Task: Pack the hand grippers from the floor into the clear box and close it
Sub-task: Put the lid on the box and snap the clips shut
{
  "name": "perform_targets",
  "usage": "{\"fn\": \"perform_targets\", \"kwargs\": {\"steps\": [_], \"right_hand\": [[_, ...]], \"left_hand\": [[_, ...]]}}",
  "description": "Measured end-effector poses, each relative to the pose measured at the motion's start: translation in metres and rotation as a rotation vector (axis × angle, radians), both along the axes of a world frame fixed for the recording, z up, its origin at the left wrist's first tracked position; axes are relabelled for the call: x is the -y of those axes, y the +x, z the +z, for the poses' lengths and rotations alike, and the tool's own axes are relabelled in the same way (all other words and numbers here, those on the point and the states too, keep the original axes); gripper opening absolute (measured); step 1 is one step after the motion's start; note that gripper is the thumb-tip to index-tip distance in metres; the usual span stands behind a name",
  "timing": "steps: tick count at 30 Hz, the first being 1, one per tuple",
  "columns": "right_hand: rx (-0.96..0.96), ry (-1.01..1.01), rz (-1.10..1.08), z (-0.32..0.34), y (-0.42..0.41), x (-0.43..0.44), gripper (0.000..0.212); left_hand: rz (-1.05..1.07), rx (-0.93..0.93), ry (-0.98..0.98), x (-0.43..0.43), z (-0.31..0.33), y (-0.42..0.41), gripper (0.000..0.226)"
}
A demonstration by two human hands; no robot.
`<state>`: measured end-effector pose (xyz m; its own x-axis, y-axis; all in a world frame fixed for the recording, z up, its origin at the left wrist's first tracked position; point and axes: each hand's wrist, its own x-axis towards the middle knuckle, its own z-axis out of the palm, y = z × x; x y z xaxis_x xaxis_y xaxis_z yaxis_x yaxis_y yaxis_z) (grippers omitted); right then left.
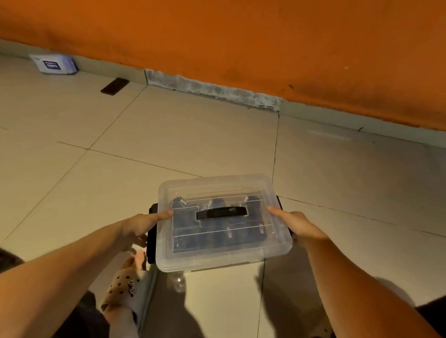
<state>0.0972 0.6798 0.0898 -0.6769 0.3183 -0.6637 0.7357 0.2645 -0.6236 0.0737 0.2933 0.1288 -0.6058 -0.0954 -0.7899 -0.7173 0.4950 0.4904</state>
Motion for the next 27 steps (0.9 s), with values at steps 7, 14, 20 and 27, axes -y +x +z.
{"fn": "perform_targets", "kwargs": {"steps": [7, 14, 20, 27], "right_hand": [[-0.158, 0.258, 0.063, 0.023, 0.001, 0.023, 0.043], [-0.111, 0.431, 0.156, 0.025, 0.006, 0.031, 0.028], [-0.017, 0.508, 0.222, 0.033, 0.023, 0.028, 0.015], [-0.031, 0.542, 0.133, 0.025, 0.05, 0.022, 0.014]], "left_hand": [[0.04, -0.154, -0.044, -0.005, 0.001, 0.0, 0.05], [-0.136, -0.274, -0.182, -0.014, -0.01, -0.003, 0.03], [-0.294, -0.432, -0.312, -0.022, -0.013, -0.029, 0.04], [-0.391, -0.447, -0.307, -0.055, -0.009, -0.058, 0.039]]}}
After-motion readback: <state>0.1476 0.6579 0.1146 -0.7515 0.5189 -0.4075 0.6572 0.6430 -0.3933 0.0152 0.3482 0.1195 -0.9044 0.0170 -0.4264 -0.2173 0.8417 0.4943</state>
